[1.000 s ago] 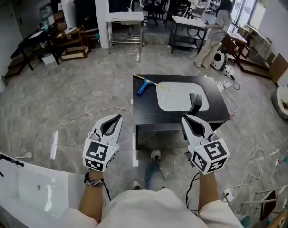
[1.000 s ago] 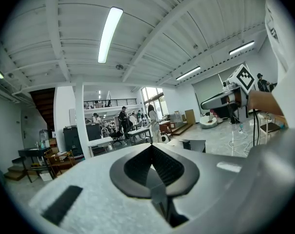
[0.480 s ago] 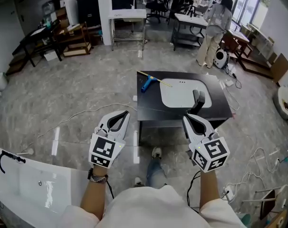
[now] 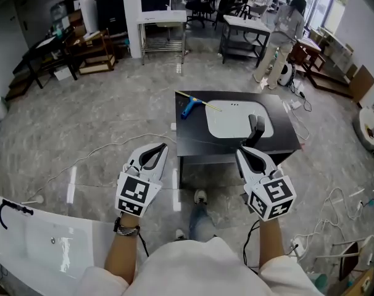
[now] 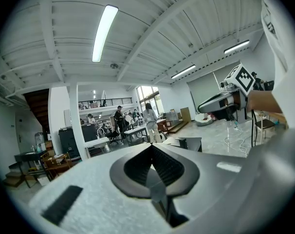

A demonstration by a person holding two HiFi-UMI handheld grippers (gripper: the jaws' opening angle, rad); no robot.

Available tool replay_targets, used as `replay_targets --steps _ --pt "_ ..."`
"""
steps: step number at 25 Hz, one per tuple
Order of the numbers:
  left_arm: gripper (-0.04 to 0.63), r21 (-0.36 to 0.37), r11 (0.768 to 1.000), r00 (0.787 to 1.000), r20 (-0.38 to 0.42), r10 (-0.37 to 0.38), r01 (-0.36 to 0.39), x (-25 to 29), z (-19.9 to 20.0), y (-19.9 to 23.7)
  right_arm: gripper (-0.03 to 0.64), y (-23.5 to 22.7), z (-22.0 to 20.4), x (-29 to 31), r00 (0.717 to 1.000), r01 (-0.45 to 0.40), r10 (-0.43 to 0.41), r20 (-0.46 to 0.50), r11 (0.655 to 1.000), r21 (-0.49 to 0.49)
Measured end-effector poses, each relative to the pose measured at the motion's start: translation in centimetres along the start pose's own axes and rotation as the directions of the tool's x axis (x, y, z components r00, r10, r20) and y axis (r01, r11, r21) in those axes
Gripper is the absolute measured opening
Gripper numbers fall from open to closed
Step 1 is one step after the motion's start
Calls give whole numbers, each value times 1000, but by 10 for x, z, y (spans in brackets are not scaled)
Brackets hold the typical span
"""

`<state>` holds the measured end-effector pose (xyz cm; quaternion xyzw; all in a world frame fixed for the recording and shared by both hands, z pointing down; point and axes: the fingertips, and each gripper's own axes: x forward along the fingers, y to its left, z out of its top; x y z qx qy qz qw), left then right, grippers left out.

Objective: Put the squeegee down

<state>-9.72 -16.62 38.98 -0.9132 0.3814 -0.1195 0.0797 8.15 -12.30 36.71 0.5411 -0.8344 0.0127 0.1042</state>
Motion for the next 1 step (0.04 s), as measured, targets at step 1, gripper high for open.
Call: replay_targets --steps 1 --pt "0 0 1000 1000 -1 1 -1 1 0 0 5 -1 -1 1 1000 -3 3 -2 1000 1"
